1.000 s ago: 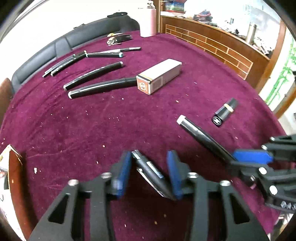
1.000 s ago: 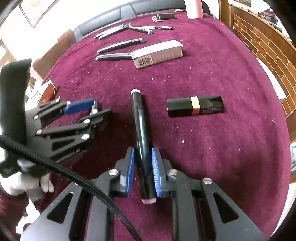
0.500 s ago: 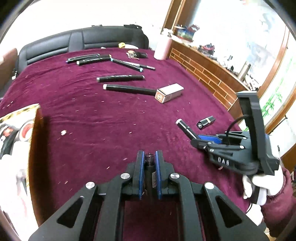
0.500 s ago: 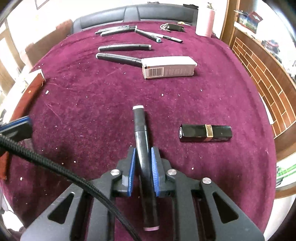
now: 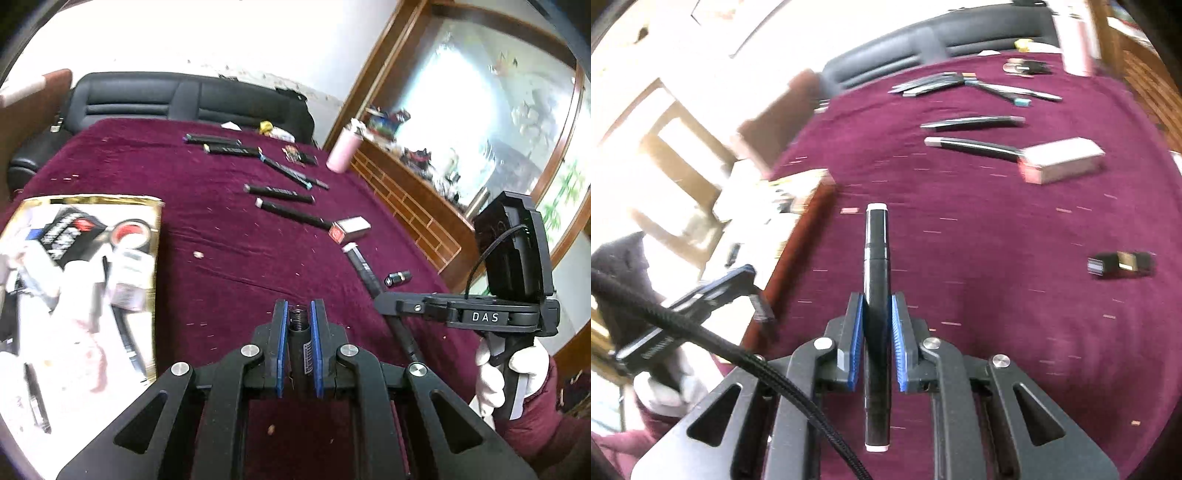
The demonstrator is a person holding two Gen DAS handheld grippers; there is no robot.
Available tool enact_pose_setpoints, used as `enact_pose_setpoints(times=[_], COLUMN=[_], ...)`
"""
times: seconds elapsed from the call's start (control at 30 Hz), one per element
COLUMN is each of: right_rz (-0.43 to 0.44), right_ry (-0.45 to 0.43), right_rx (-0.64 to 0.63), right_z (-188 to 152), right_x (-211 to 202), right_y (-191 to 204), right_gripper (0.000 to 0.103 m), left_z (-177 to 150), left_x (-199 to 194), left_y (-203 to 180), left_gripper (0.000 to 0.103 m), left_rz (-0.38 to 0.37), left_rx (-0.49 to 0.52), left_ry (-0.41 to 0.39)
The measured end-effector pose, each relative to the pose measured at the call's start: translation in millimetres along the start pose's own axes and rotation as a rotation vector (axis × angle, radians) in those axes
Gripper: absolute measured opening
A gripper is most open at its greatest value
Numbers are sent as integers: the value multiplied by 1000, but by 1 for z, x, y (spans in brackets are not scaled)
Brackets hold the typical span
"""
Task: Organize objects
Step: 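Carry the marker and pen over the tray with both grippers, then lower the marker and pen into the tray and open both grippers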
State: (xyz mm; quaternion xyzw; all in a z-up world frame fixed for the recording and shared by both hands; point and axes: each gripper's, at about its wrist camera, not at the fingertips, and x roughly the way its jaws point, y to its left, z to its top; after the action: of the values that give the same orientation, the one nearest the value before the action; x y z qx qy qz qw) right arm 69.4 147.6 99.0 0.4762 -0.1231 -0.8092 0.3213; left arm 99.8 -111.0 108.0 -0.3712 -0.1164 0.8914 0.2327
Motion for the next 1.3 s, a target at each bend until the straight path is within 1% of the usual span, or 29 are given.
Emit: enact_pose_setpoints(times=[0.1,0.2,0.3,0.37,0.5,0.57,0.63,0.77,0.87,0.9,1.03,1.1,1.2,1.23,1.3], right_rz=[84,154,185,186,153,135,114,37,-20,-51,-133,-169,-216,-215,-180], right_ry=[17,55,112,154,246,267,287,283,256,239,185,172,196,202,215], right_rx=[-36,-75,-106,-117,-154,-166,-172,-167,-159,-166,-197,-192,-204,-203,-208], right_z=[8,16,20,18,6,0,0,-3,-1,1,4,5,2,1,-3], right_x=[18,45,79,102,148,160,174,185,184,182,180,183,195,198,199], right_y=[34,73,103,119,147,153,153,153,151,152,158,160,167,168,173], right_gripper=[13,13,13,13,13,13,13,13,13,13,13,13,14,14,14], left_z=[-2,-6,-13,-17,-26,-33,-39,-44,-41,-40,-38,-38,-39,-39,-40], left_x=[-31,-63,-86,-94,-95,-88,-80,-66,-56,-56,-56,-61,-70,-71,-75], left_y=[16,38,65,89,123,140,151,173,181,182,188,189,189,190,193], left_gripper=[9,9,9,9,9,9,9,9,9,9,9,9,10,11,11], left_rz=[23,90,160,210,261,262,260,265,259,263,284,277,279,280,286], left_rx=[-29,-48,-84,-128,-191,-222,-240,-268,-262,-259,-288,-311,-322,-328,-340], left_ry=[-42,-88,-112,-115,-109,-91,-68,-29,-22,-22,-37,-56,-85,-86,-96])
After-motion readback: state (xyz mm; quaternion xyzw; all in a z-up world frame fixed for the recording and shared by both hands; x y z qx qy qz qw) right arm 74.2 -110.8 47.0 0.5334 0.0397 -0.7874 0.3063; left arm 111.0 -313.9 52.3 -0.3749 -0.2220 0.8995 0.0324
